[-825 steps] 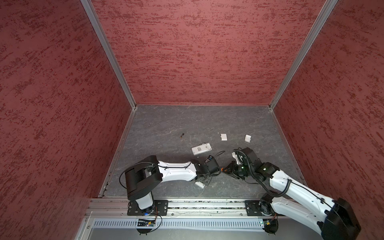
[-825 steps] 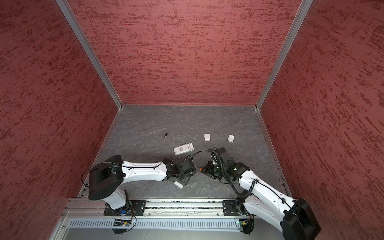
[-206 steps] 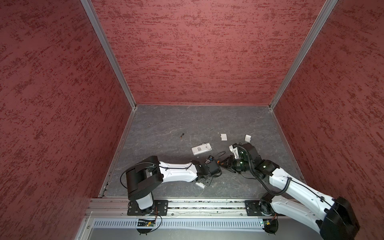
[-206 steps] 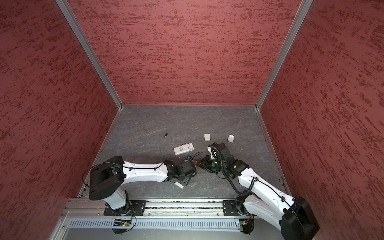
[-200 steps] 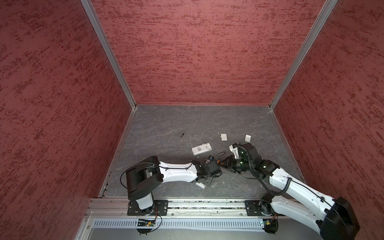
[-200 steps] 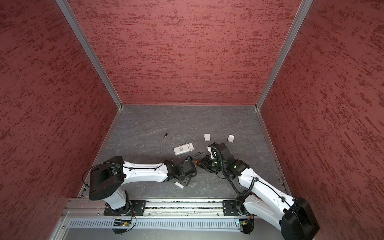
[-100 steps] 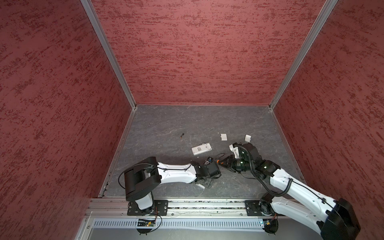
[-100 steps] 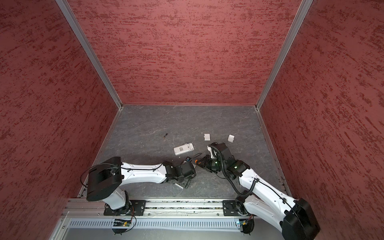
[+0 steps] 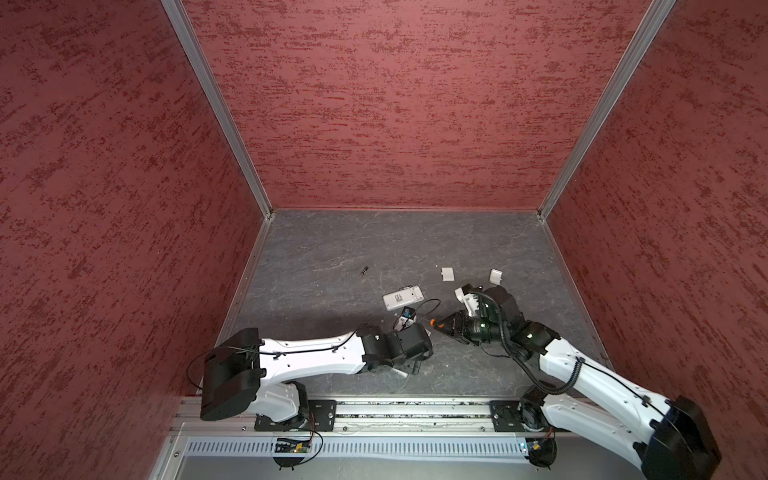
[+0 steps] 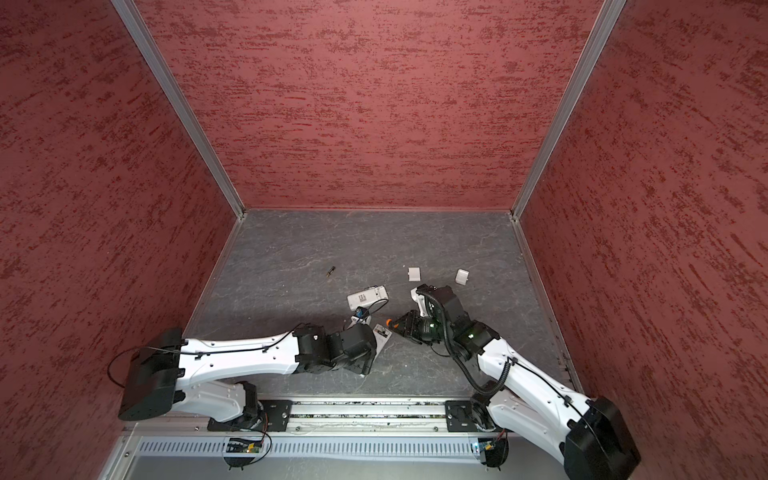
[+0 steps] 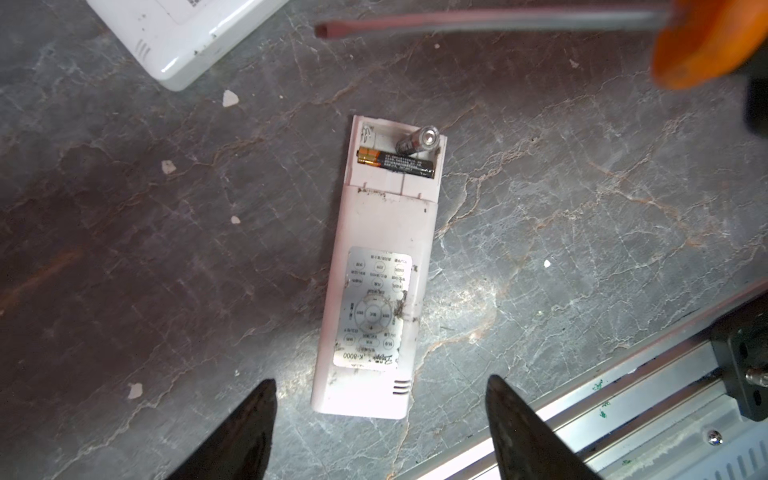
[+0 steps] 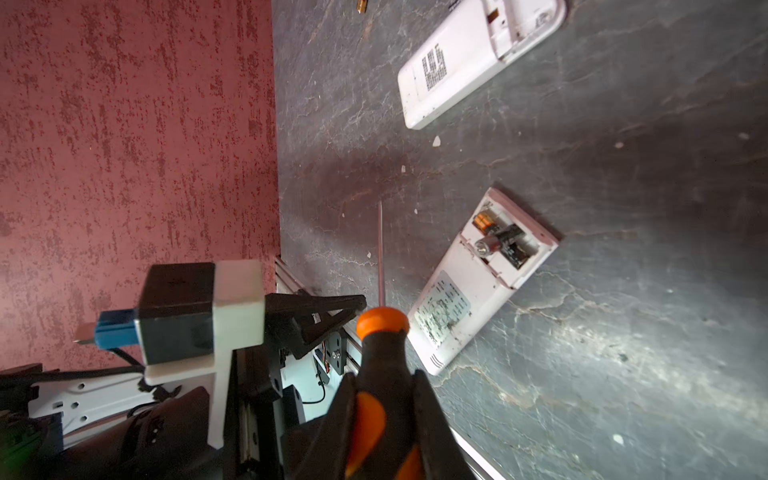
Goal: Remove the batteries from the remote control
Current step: 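Release the remote with the left gripper while the right gripper flicks the battery out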
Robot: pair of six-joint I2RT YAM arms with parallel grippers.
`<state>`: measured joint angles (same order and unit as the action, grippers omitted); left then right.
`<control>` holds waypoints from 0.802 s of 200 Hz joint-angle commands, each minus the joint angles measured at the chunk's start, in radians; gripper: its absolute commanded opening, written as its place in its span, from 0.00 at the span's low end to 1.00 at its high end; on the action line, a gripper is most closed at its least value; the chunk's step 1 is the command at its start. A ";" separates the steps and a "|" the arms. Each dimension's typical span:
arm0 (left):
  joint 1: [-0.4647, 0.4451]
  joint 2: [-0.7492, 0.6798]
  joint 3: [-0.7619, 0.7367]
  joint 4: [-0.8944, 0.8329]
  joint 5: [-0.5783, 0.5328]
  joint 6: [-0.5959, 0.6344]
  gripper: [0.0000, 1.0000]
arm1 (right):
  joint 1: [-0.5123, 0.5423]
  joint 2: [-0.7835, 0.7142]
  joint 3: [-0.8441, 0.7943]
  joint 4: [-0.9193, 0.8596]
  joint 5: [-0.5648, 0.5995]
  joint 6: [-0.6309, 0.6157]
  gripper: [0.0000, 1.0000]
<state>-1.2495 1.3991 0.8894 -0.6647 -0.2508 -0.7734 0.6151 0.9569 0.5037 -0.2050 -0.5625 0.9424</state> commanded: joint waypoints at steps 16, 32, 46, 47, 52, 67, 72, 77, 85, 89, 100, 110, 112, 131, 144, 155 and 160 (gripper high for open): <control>-0.008 -0.050 -0.013 -0.058 -0.062 -0.098 0.79 | -0.001 0.019 -0.069 0.088 -0.088 -0.020 0.00; -0.007 -0.075 -0.023 -0.066 -0.079 -0.121 0.79 | -0.002 0.032 -0.101 0.117 -0.112 -0.023 0.00; -0.008 -0.091 -0.032 -0.075 -0.091 -0.140 0.78 | -0.001 0.040 -0.126 0.148 -0.120 -0.019 0.00; -0.008 -0.093 -0.032 -0.076 -0.092 -0.141 0.78 | -0.001 0.041 -0.127 0.150 -0.121 -0.019 0.00; -0.007 -0.098 -0.032 -0.078 -0.094 -0.148 0.78 | -0.001 0.044 -0.134 0.159 -0.121 -0.019 0.00; -0.007 -0.104 -0.036 -0.088 -0.099 -0.162 0.79 | -0.002 0.057 -0.157 0.182 -0.121 -0.018 0.00; -0.007 -0.106 -0.036 -0.090 -0.099 -0.164 0.79 | -0.002 0.061 -0.166 0.191 -0.119 -0.017 0.00; -0.007 -0.107 -0.036 -0.094 -0.101 -0.167 0.79 | -0.001 0.066 -0.175 0.204 -0.117 -0.013 0.00; -0.008 -0.106 -0.034 -0.097 -0.103 -0.167 0.78 | -0.002 0.071 -0.191 0.235 -0.119 -0.001 0.00; -0.008 -0.107 -0.033 -0.100 -0.102 -0.167 0.79 | -0.001 0.073 -0.199 0.249 -0.117 0.006 0.00; -0.008 -0.104 -0.030 -0.105 -0.104 -0.168 0.78 | -0.002 0.077 -0.212 0.283 -0.109 0.020 0.00; -0.007 -0.101 -0.027 -0.107 -0.105 -0.169 0.78 | -0.002 0.080 -0.222 0.319 -0.107 0.034 0.00; -0.008 -0.100 -0.026 -0.108 -0.104 -0.167 0.78 | -0.003 0.080 -0.225 0.324 -0.105 0.037 0.00; -0.006 -0.091 -0.020 -0.107 -0.100 -0.171 0.79 | -0.009 0.091 -0.245 0.371 -0.096 0.054 0.00; -0.002 -0.083 -0.016 -0.106 -0.095 -0.168 0.78 | -0.018 0.108 -0.257 0.402 -0.097 0.060 0.00; 0.001 -0.076 -0.011 -0.107 -0.091 -0.163 0.78 | -0.029 0.125 -0.264 0.423 -0.101 0.059 0.00; 0.001 -0.074 -0.008 -0.108 -0.091 -0.161 0.78 | -0.034 0.132 -0.267 0.433 -0.103 0.059 0.00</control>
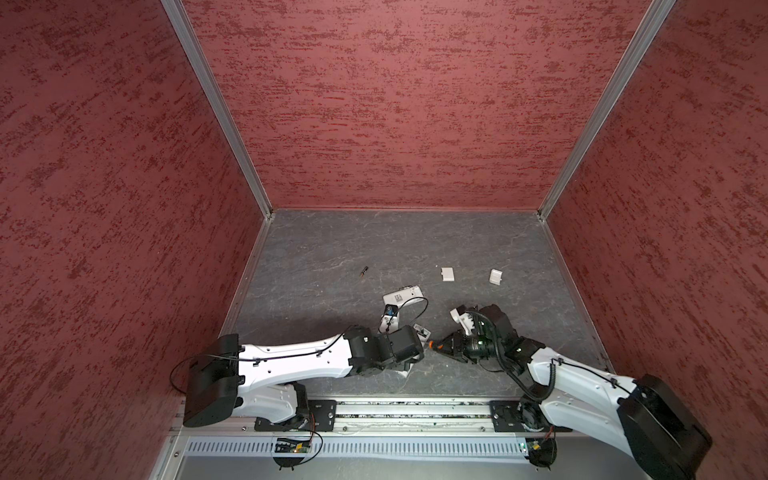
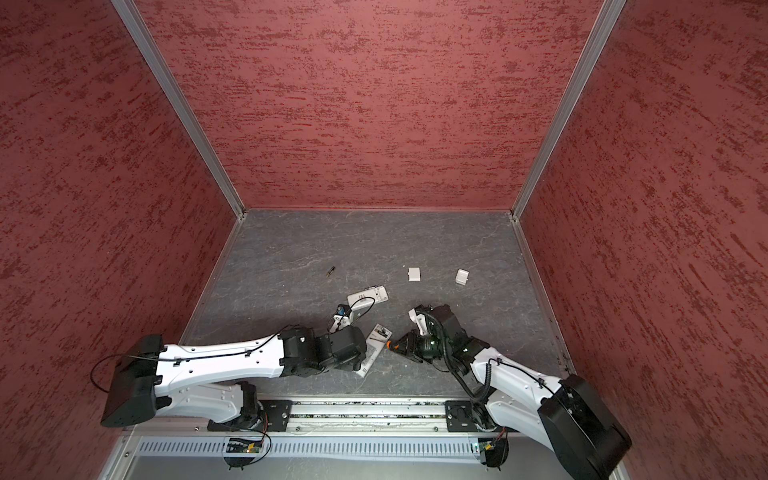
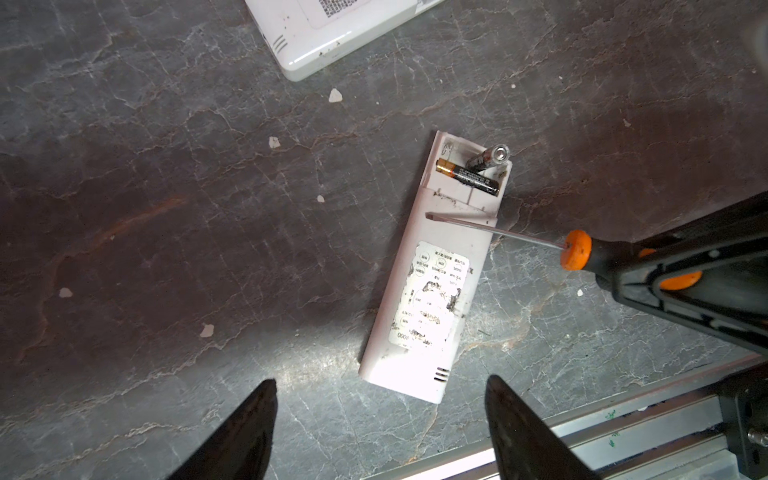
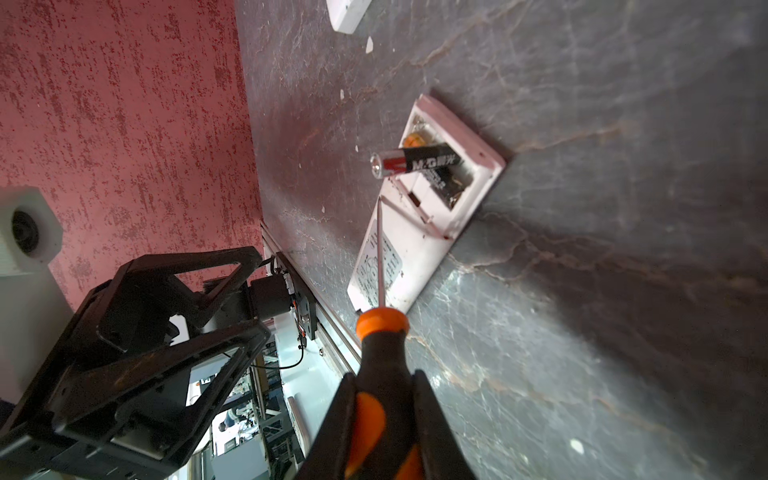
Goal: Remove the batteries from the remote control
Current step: 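Release the remote with the left gripper while the right gripper flicks the battery out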
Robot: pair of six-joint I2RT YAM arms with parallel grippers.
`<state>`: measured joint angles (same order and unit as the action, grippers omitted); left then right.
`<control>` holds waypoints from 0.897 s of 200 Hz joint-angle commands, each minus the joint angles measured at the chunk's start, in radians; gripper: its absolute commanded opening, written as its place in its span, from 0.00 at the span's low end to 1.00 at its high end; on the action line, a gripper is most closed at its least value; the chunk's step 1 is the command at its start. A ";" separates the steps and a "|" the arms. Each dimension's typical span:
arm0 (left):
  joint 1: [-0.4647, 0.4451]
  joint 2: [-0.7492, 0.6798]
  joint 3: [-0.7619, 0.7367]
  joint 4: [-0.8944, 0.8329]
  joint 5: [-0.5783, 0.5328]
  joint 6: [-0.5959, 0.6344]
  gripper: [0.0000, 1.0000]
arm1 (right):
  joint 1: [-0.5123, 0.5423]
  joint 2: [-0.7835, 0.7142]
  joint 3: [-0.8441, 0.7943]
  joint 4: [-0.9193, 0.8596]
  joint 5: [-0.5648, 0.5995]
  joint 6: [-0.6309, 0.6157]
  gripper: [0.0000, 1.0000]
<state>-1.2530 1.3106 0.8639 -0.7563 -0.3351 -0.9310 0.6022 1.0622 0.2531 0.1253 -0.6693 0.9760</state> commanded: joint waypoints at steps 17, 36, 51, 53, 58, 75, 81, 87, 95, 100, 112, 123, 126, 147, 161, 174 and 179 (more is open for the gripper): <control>0.008 0.021 0.026 -0.021 -0.005 -0.002 0.78 | -0.046 0.052 -0.024 0.133 -0.007 0.020 0.00; 0.010 0.022 0.033 -0.024 -0.003 -0.003 0.78 | -0.088 0.076 -0.024 0.140 -0.021 -0.008 0.00; 0.013 0.028 0.039 -0.025 0.003 -0.006 0.78 | -0.135 0.095 -0.026 0.143 -0.037 -0.036 0.00; 0.013 0.029 0.039 -0.024 0.002 -0.005 0.78 | -0.141 0.098 -0.026 0.144 -0.040 -0.041 0.00; 0.014 0.031 0.042 -0.025 0.004 -0.006 0.78 | -0.160 0.104 -0.024 0.146 -0.046 -0.050 0.00; 0.014 0.046 0.059 -0.033 0.005 -0.006 0.78 | -0.224 0.131 -0.010 0.151 -0.069 -0.087 0.00; 0.012 0.052 0.065 -0.036 0.005 -0.006 0.78 | -0.244 0.144 -0.004 0.159 -0.079 -0.095 0.00; 0.012 0.057 0.071 -0.035 0.006 -0.006 0.78 | -0.262 0.158 0.004 0.174 -0.095 -0.099 0.00; 0.012 0.064 0.078 -0.036 0.008 -0.008 0.78 | -0.279 0.174 0.018 0.182 -0.110 -0.106 0.00; 0.012 0.067 0.080 -0.035 0.008 -0.009 0.78 | -0.288 0.184 0.026 0.180 -0.116 -0.115 0.00; 0.007 0.074 0.086 -0.035 0.008 -0.015 0.78 | -0.305 0.204 0.052 0.176 -0.131 -0.134 0.00; 0.002 0.077 0.089 -0.037 0.007 -0.018 0.78 | -0.318 0.218 0.070 0.165 -0.139 -0.146 0.00; 0.001 0.078 0.089 -0.038 0.007 -0.021 0.78 | -0.320 0.220 0.075 0.165 -0.142 -0.149 0.00; -0.006 0.083 0.088 -0.041 0.008 -0.028 0.78 | -0.335 0.234 0.102 0.150 -0.152 -0.167 0.00; -0.009 0.086 0.085 -0.040 0.011 -0.034 0.78 | -0.341 0.231 0.116 0.136 -0.154 -0.174 0.00; -0.010 0.088 0.082 -0.037 0.011 -0.034 0.78 | -0.343 0.229 0.128 0.129 -0.158 -0.178 0.00; -0.010 0.089 0.083 -0.036 0.011 -0.034 0.78 | -0.343 0.230 0.135 0.123 -0.160 -0.182 0.00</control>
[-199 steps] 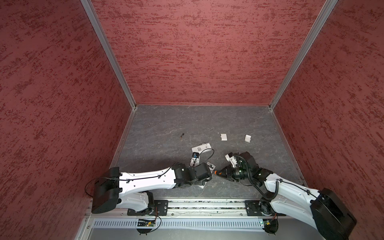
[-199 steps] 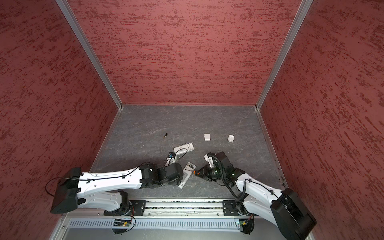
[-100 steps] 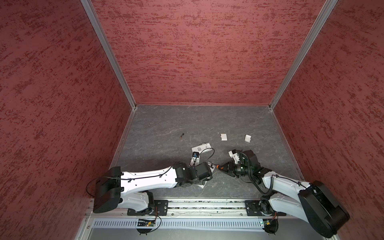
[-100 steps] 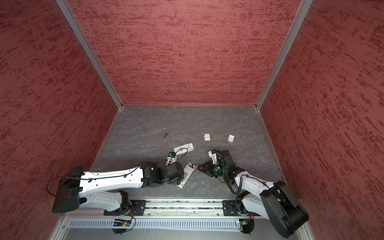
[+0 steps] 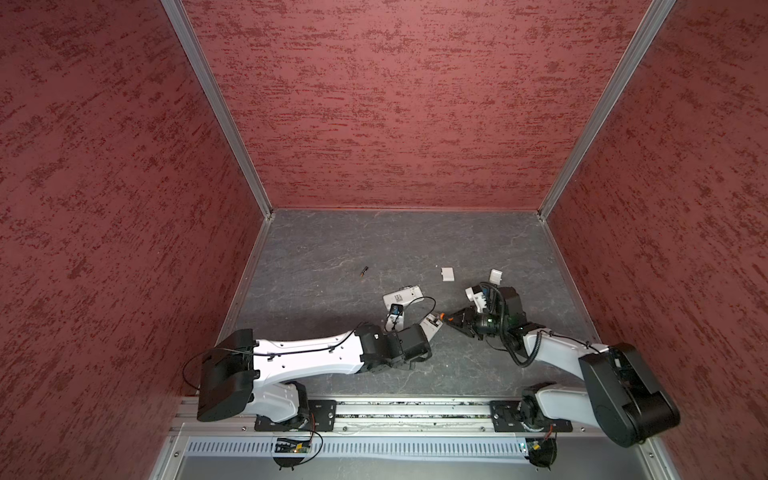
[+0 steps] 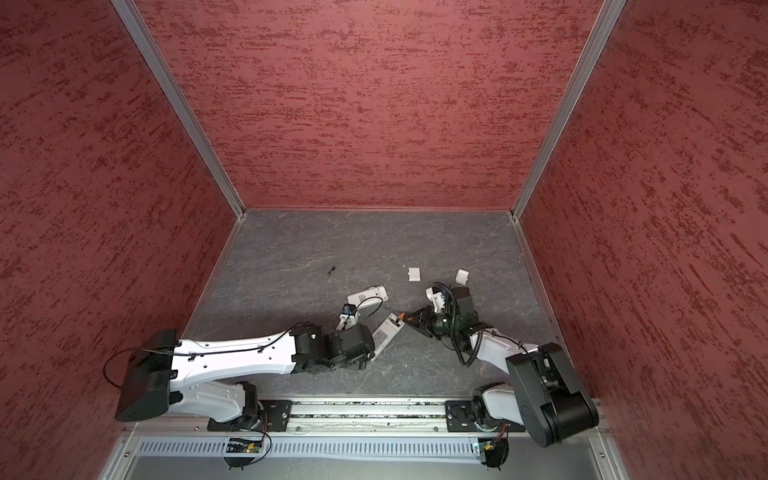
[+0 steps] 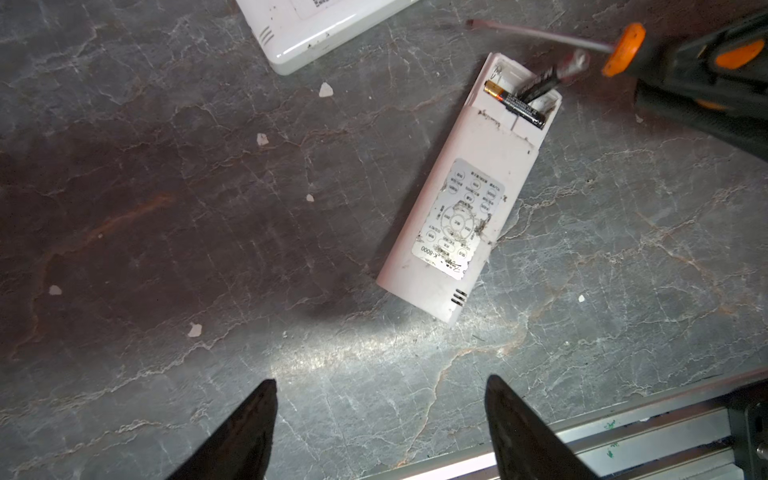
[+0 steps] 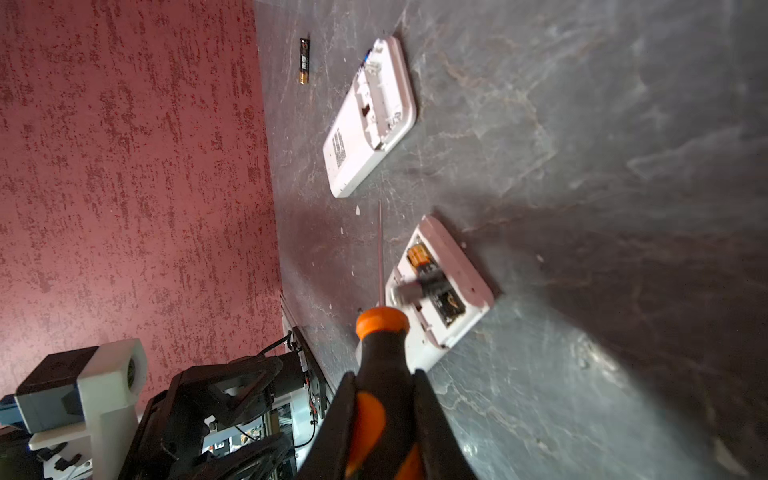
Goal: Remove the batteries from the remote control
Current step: 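Release the remote with the left gripper while the right gripper flicks the battery out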
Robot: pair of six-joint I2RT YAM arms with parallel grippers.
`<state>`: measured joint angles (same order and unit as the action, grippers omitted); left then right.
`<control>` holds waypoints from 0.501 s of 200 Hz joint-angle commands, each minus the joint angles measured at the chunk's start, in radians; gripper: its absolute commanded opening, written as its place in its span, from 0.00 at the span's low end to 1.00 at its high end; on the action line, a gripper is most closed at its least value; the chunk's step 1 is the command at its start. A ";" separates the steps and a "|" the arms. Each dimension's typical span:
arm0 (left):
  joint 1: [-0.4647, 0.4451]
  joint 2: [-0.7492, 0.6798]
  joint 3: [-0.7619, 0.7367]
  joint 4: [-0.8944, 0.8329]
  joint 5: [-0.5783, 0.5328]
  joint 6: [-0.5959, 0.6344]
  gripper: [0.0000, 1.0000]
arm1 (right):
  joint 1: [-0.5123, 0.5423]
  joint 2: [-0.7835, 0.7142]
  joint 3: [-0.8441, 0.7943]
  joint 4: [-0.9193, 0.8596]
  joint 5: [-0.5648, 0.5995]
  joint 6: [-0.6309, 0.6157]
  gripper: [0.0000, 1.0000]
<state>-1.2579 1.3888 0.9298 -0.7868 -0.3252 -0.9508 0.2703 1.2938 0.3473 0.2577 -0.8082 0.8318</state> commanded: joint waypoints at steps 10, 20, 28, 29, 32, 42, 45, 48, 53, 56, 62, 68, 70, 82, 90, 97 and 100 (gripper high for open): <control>-0.005 0.012 0.017 -0.005 0.002 -0.015 0.78 | -0.014 0.004 0.058 -0.037 -0.016 -0.061 0.00; -0.005 0.012 0.017 -0.003 0.002 -0.014 0.78 | -0.018 0.013 0.071 -0.048 -0.015 -0.076 0.00; -0.005 0.011 0.017 -0.002 0.002 -0.014 0.78 | -0.025 0.024 0.077 -0.049 -0.019 -0.084 0.00; -0.005 0.011 0.017 -0.002 0.002 -0.014 0.78 | -0.026 0.025 0.077 -0.049 -0.019 -0.084 0.00; -0.005 0.010 0.017 -0.002 0.001 -0.016 0.78 | -0.028 0.027 0.079 -0.049 -0.021 -0.086 0.00; -0.006 0.010 0.017 -0.002 0.001 -0.016 0.78 | -0.036 0.030 0.085 -0.051 -0.024 -0.086 0.00; -0.005 0.009 0.017 -0.002 0.002 -0.018 0.78 | -0.036 0.027 0.086 -0.051 -0.026 -0.086 0.00; -0.006 0.007 0.017 -0.001 0.002 -0.017 0.78 | -0.037 0.024 0.089 -0.054 -0.028 -0.086 0.00; -0.006 0.008 0.017 0.000 0.003 -0.018 0.78 | -0.038 0.015 0.092 -0.065 -0.028 -0.087 0.00; -0.006 0.009 0.017 0.000 0.002 -0.018 0.78 | -0.038 0.007 0.095 -0.076 -0.027 -0.090 0.00; -0.008 0.011 0.017 0.000 0.003 -0.019 0.78 | -0.037 -0.009 0.104 -0.110 -0.021 -0.101 0.00; -0.008 0.014 0.017 0.002 0.004 -0.018 0.78 | -0.038 -0.031 0.113 -0.152 -0.010 -0.118 0.00; -0.008 0.016 0.016 0.003 0.005 -0.016 0.78 | -0.037 -0.038 0.116 -0.169 -0.007 -0.124 0.00; -0.008 0.022 0.017 0.010 0.012 -0.012 0.78 | -0.038 -0.089 0.140 -0.283 0.032 -0.164 0.00; -0.010 0.028 0.017 0.017 0.018 -0.005 0.78 | -0.037 -0.126 0.158 -0.358 0.063 -0.192 0.00; -0.011 0.033 0.017 0.028 0.027 0.006 0.78 | -0.037 -0.159 0.170 -0.412 0.087 -0.209 0.00; -0.012 0.037 0.018 0.031 0.033 0.010 0.78 | -0.038 -0.174 0.174 -0.435 0.095 -0.214 0.00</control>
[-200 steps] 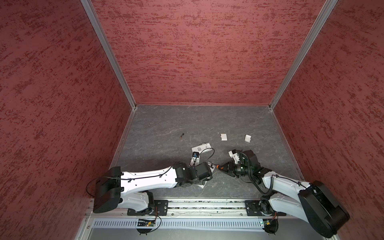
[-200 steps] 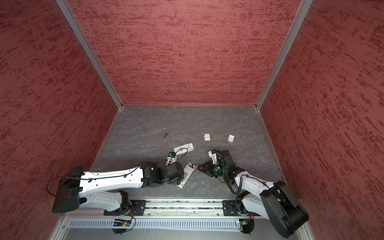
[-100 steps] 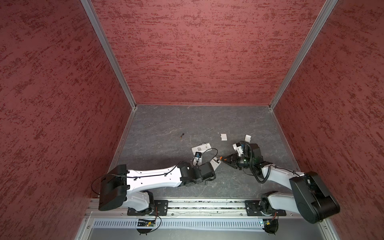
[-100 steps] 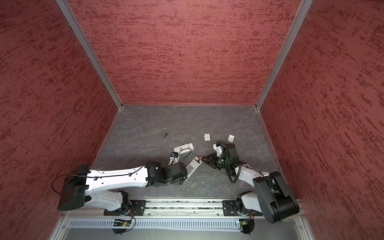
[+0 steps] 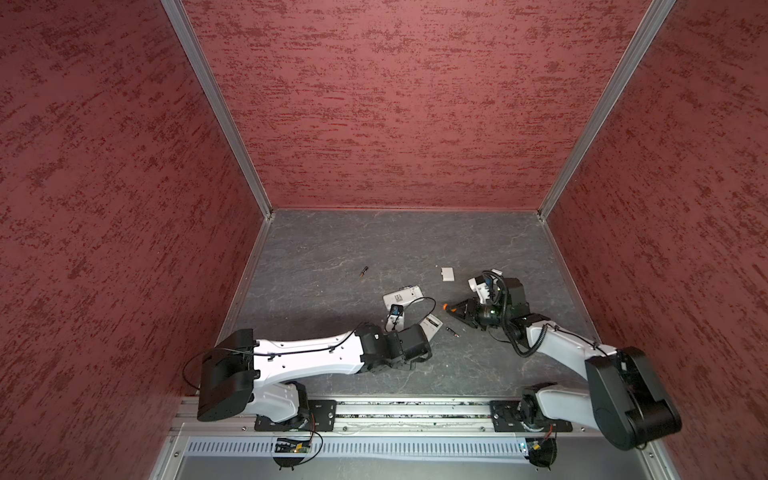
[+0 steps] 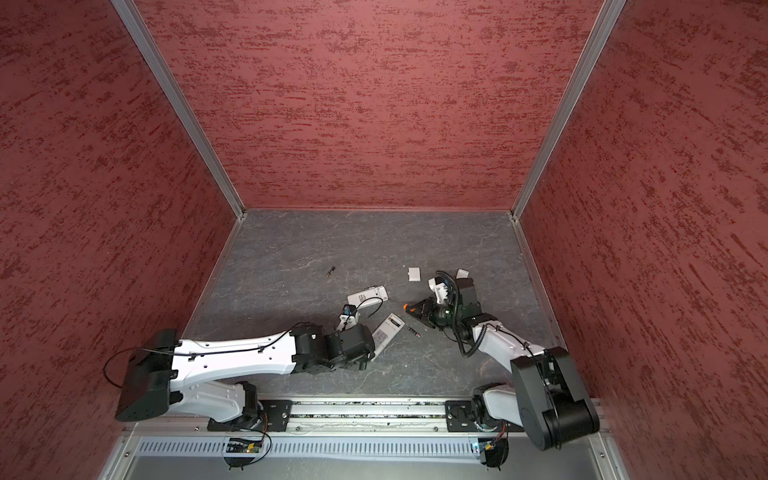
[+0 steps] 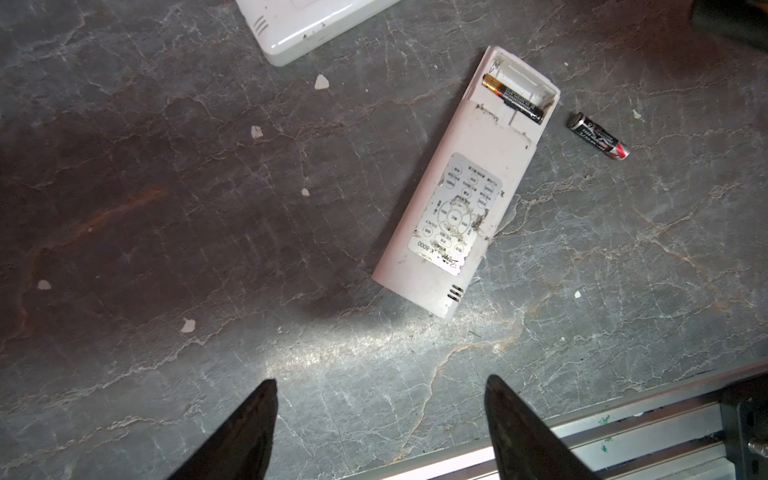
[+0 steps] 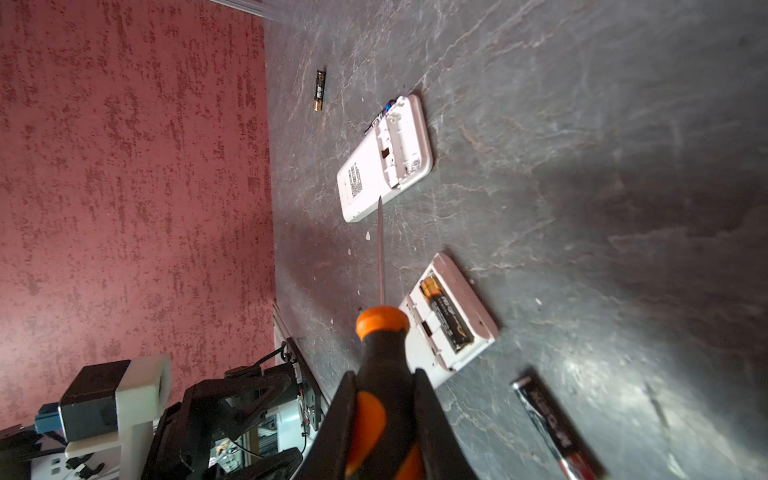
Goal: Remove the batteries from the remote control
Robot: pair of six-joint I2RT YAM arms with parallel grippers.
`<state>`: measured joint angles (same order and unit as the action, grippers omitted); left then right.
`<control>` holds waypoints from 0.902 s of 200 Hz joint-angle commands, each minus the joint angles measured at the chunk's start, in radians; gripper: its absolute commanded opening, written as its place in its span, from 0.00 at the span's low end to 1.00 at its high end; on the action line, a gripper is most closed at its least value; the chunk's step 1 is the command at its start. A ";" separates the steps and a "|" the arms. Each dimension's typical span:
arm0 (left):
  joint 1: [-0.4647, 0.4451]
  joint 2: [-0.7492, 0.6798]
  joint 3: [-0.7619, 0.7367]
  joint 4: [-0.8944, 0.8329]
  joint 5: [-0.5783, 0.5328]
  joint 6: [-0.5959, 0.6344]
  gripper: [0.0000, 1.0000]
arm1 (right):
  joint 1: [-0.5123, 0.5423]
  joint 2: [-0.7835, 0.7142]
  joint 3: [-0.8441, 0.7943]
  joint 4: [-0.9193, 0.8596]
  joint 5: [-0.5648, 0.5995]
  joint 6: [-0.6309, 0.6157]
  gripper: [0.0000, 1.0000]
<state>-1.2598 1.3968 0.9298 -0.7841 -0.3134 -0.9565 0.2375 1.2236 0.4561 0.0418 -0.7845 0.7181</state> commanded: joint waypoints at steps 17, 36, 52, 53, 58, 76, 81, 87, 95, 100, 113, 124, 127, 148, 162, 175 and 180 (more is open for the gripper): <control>-0.020 0.057 0.023 0.047 0.042 0.044 0.78 | -0.006 -0.182 0.083 -0.324 0.119 -0.113 0.00; -0.033 0.101 0.039 0.066 0.057 0.062 0.78 | -0.005 -0.257 0.087 -0.400 0.155 -0.107 0.00; -0.045 0.153 0.077 0.045 0.045 0.066 0.78 | -0.005 -0.305 0.086 -0.430 0.181 -0.097 0.00; -0.046 0.158 0.081 0.043 0.043 0.066 0.78 | -0.005 -0.306 0.086 -0.431 0.182 -0.096 0.00; -0.052 0.175 0.095 0.029 0.032 0.068 0.78 | -0.006 -0.317 0.085 -0.433 0.187 -0.089 0.00; -0.065 0.249 0.161 -0.020 -0.026 0.069 0.78 | -0.005 -0.346 0.071 -0.407 0.188 -0.052 0.00; -0.067 0.266 0.174 -0.029 -0.040 0.068 0.78 | -0.004 -0.351 0.067 -0.398 0.187 -0.043 0.00; -0.066 0.292 0.185 -0.036 -0.053 0.067 0.78 | -0.005 -0.357 0.067 -0.388 0.184 -0.032 0.00; -0.066 0.320 0.198 -0.035 -0.068 0.067 0.78 | -0.005 -0.361 0.068 -0.380 0.180 -0.025 0.00; -0.065 0.338 0.204 -0.032 -0.076 0.069 0.78 | -0.005 -0.363 0.070 -0.378 0.179 -0.023 0.00; -0.061 0.376 0.215 -0.015 -0.085 0.077 0.79 | -0.005 -0.363 0.084 -0.383 0.177 -0.025 0.00; -0.058 0.403 0.225 -0.008 -0.086 0.083 0.79 | -0.006 -0.361 0.098 -0.393 0.176 -0.031 0.00; -0.057 0.409 0.226 -0.007 -0.088 0.085 0.79 | -0.004 -0.361 0.102 -0.395 0.177 -0.033 0.00; -0.047 0.440 0.235 -0.013 -0.104 0.087 0.79 | -0.006 -0.361 0.120 -0.406 0.175 -0.039 0.00; -0.041 0.447 0.229 -0.018 -0.115 0.089 0.79 | -0.004 -0.361 0.122 -0.401 0.173 -0.035 0.00; -0.039 0.452 0.225 -0.031 -0.130 0.090 0.79 | -0.005 -0.360 0.119 -0.388 0.168 -0.027 0.00; -0.037 0.453 0.223 -0.033 -0.135 0.089 0.79 | -0.005 -0.358 0.118 -0.382 0.167 -0.024 0.00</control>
<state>-1.3060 1.8442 1.1446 -0.7925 -0.3958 -0.8814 0.2344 0.8715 0.5392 -0.3523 -0.6228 0.6827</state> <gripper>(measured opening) 0.785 0.213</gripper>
